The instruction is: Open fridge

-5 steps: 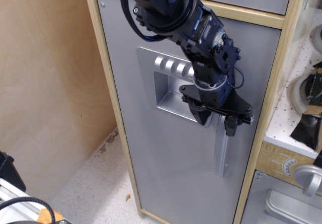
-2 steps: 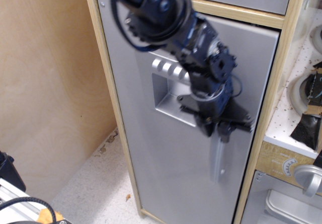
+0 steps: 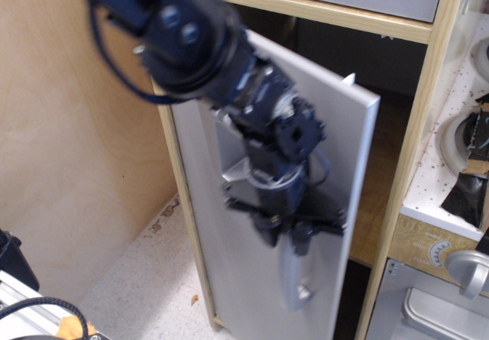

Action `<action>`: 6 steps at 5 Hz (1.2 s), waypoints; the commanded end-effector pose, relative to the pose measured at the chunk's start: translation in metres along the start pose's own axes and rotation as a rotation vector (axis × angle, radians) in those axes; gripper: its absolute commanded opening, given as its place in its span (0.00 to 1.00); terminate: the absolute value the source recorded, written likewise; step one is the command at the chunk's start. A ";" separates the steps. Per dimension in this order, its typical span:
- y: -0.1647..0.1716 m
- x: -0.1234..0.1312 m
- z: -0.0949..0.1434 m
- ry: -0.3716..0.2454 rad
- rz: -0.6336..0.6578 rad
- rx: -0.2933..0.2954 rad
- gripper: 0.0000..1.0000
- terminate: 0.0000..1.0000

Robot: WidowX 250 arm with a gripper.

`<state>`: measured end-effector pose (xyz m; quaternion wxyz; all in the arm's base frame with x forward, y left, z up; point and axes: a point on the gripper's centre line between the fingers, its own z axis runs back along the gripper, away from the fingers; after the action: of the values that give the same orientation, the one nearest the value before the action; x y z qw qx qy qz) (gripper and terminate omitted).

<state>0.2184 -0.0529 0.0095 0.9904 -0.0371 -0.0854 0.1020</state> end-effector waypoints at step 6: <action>-0.127 0.043 0.042 -0.011 0.057 -0.054 1.00 0.00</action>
<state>0.2716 -0.1560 0.0565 0.9878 -0.0534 -0.0729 0.1265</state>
